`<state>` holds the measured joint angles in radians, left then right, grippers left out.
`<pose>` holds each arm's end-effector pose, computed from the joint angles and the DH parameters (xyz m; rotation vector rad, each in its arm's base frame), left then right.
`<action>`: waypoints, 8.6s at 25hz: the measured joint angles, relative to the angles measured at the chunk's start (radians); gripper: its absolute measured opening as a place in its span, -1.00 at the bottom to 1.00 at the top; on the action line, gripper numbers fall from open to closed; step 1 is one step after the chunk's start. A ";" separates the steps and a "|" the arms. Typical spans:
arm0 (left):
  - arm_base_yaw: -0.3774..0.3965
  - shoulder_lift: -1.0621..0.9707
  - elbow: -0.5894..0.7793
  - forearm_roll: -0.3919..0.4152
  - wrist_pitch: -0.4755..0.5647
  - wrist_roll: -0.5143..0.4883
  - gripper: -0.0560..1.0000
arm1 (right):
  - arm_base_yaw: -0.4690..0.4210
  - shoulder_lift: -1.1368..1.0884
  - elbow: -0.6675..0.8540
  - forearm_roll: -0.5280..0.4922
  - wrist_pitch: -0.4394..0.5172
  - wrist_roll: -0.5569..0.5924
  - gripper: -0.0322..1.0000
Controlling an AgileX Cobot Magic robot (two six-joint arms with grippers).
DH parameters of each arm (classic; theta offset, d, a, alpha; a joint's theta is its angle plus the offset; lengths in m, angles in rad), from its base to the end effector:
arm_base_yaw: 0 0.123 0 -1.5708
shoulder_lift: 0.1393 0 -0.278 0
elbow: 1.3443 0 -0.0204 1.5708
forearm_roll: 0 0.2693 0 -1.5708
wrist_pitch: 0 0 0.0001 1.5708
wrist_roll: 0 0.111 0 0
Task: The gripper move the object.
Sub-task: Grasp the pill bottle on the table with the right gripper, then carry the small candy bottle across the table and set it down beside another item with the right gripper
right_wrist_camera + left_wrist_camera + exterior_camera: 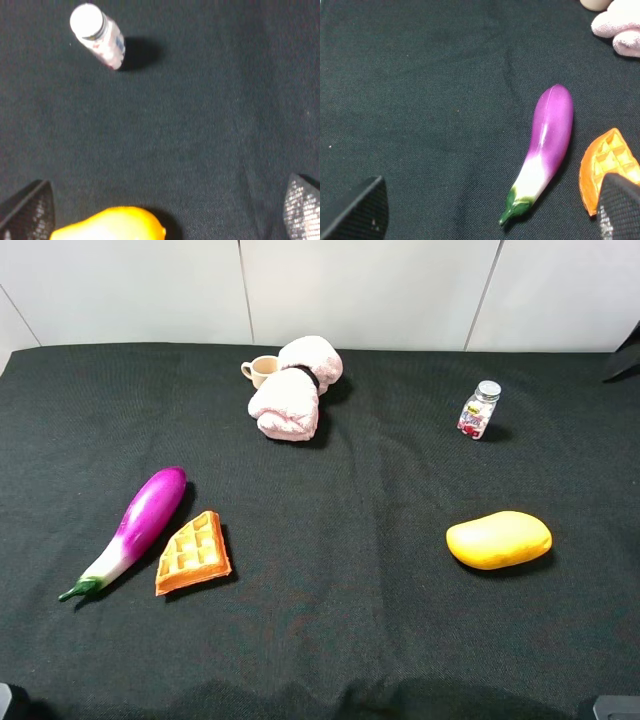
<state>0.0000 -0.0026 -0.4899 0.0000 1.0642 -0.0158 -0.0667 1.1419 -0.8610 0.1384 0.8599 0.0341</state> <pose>0.0369 0.0000 0.2737 -0.0162 2.0553 -0.0098 0.2440 -0.0047 0.2619 0.2138 2.6102 0.1575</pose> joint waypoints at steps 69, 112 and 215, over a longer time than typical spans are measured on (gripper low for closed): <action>0.000 0.000 0.000 0.000 0.000 0.000 0.75 | 0.217 0.817 -0.587 -0.036 0.055 0.038 0.41; 0.000 0.000 0.000 0.000 0.000 0.000 0.75 | 0.230 0.981 -0.591 -0.046 -0.006 0.041 0.41; 0.000 0.000 0.000 0.000 0.000 0.000 0.75 | 0.232 1.049 -0.595 -0.046 -0.003 0.068 -0.31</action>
<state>0.0000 -0.0026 -0.4899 0.0000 1.0642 -0.0158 0.1653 2.1906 -1.4561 0.0922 0.8569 0.1023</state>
